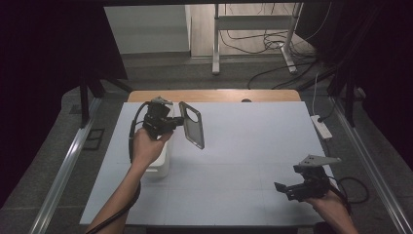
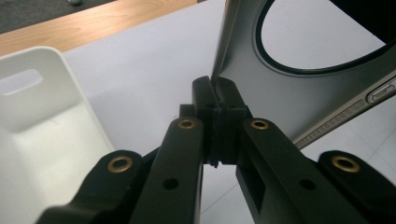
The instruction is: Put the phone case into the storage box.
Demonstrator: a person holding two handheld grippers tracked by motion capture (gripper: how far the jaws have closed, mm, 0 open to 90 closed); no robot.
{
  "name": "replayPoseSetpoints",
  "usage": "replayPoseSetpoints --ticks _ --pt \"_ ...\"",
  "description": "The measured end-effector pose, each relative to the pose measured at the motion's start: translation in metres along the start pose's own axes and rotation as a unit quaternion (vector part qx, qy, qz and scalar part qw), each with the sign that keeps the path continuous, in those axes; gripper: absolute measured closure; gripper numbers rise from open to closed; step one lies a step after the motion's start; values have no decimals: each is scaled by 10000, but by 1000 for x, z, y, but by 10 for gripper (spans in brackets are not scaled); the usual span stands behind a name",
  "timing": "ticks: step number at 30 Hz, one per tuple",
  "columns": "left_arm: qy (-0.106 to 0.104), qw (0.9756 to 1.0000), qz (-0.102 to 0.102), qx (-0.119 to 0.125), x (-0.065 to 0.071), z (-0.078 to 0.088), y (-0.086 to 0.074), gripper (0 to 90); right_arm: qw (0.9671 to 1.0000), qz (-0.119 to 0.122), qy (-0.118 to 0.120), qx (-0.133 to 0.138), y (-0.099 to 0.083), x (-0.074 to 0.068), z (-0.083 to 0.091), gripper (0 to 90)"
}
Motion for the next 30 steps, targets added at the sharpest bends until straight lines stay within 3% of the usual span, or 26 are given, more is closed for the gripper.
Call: replayPoseSetpoints --ticks 18,30 --pt "311 9990 271 168 -33 18 15 890 9990 -381 -175 166 -16 6 18 0" --pt "586 9969 456 253 -57 22 17 890 9994 -302 -154 79 -16 4 17 2"
Point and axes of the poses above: each handheld gripper's, and its own axes: z roughly backward along the jaws, y roughly out of its top, x roughly to its right, the point moved 5 cm from there along -z, roughly forward along the jaws, and after that the axes turned 6 degrees about z, right-handed, at the moved point
